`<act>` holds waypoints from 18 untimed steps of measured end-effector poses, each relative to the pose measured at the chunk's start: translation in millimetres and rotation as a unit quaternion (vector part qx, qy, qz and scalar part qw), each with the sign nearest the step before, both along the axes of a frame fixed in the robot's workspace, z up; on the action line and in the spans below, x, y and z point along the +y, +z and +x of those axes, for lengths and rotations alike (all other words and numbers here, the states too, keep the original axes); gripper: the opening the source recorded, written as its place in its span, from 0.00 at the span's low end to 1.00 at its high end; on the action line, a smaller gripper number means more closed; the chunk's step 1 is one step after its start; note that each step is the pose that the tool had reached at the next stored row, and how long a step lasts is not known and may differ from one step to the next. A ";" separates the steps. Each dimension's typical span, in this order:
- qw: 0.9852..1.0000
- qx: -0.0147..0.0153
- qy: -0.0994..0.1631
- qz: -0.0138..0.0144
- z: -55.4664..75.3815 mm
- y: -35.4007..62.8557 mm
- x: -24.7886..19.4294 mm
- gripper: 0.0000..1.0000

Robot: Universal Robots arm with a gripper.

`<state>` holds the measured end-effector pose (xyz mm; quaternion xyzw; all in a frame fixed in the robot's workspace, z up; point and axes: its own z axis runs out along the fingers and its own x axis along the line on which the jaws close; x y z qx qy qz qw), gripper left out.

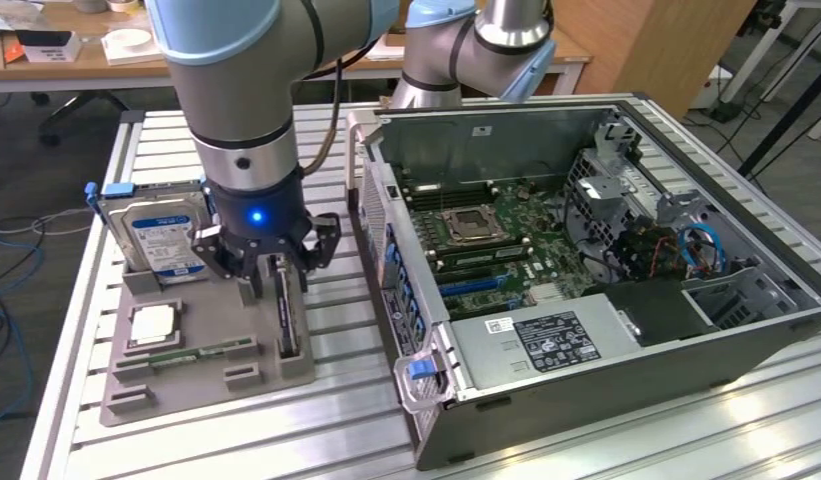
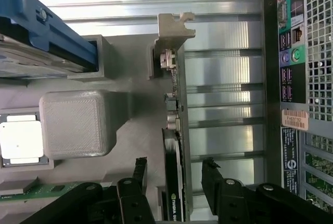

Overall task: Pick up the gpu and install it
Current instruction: 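Pick up the gpu and move the gpu toward the slot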

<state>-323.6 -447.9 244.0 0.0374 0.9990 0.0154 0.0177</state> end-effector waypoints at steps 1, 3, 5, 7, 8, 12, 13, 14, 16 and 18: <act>1.000 -0.001 0.000 0.000 -0.1 -1.3 0.0 0.55; 1.000 -0.003 0.000 0.000 -0.3 -3.9 0.0 0.55; 1.000 -0.003 0.000 0.000 -0.3 -5.4 -0.1 0.55; 1.000 -0.003 0.000 0.000 -0.3 -7.0 -0.1 0.55; 1.000 -0.003 0.000 0.000 -0.3 -8.0 -0.1 0.55; 1.000 -0.003 0.000 0.000 -0.3 -8.3 -0.1 0.55; 1.000 -0.003 0.000 0.000 -0.3 -8.3 -0.1 0.55; 1.000 -0.003 0.000 0.000 -0.3 -8.3 -0.1 0.55; 1.000 -0.003 0.000 0.000 -0.3 -8.4 0.0 0.55; 1.000 -0.003 0.000 0.000 -0.3 -8.5 0.0 0.55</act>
